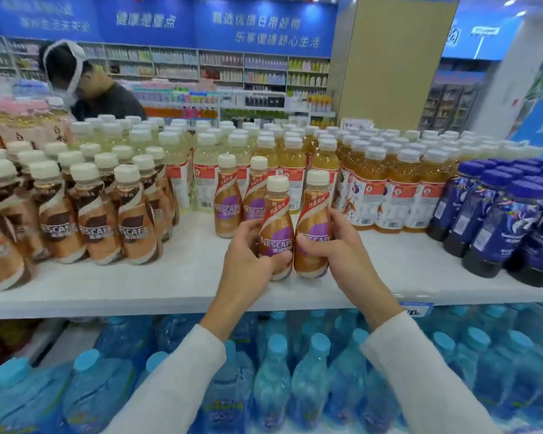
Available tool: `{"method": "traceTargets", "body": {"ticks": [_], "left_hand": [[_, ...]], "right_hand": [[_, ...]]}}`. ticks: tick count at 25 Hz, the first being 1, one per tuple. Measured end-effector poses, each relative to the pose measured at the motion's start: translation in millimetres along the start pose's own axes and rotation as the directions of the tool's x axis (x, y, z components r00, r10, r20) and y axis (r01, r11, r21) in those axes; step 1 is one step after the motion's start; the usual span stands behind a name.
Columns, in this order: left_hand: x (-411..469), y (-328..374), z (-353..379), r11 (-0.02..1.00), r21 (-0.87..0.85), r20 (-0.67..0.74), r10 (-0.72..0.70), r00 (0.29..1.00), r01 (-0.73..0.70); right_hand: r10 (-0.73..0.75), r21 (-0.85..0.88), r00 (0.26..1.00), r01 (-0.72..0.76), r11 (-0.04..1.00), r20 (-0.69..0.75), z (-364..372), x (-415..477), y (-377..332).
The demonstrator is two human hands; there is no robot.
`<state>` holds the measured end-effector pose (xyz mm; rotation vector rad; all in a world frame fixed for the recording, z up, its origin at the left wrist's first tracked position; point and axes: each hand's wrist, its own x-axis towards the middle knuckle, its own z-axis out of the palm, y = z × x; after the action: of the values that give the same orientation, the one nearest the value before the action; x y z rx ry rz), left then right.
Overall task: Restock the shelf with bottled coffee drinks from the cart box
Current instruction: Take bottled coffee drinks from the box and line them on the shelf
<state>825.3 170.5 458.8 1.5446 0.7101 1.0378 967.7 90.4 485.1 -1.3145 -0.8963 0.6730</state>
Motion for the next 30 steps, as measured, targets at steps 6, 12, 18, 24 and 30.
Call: {"method": "traceTargets", "body": {"ticks": [6,12,18,24,30], "left_hand": [[8,-11,16,0.995,0.097,-0.054,0.044,0.998,-0.039],[-9,-15,24,0.928,0.373,-0.194,0.061,0.979,0.016],[21,-19,40,0.885,0.465,-0.187,0.101,0.977,-0.003],[47,-24,65,0.891,0.452,-0.281,0.107,0.954,0.033],[51,-20,79,0.847,0.525,-0.348,0.120,0.930,0.087]], "right_hand": [[-0.037,-0.020,0.993,0.039,0.999,0.112,-23,21,24],[-0.055,-0.326,0.996,0.031,0.945,-0.065,-20,-3,44],[-0.085,-0.479,0.993,0.038,0.877,-0.077,-25,30,48],[-0.090,-0.506,0.995,0.059,0.861,-0.038,-26,71,47],[-0.085,-0.489,0.994,0.041,0.871,-0.068,-26,81,53]]}}
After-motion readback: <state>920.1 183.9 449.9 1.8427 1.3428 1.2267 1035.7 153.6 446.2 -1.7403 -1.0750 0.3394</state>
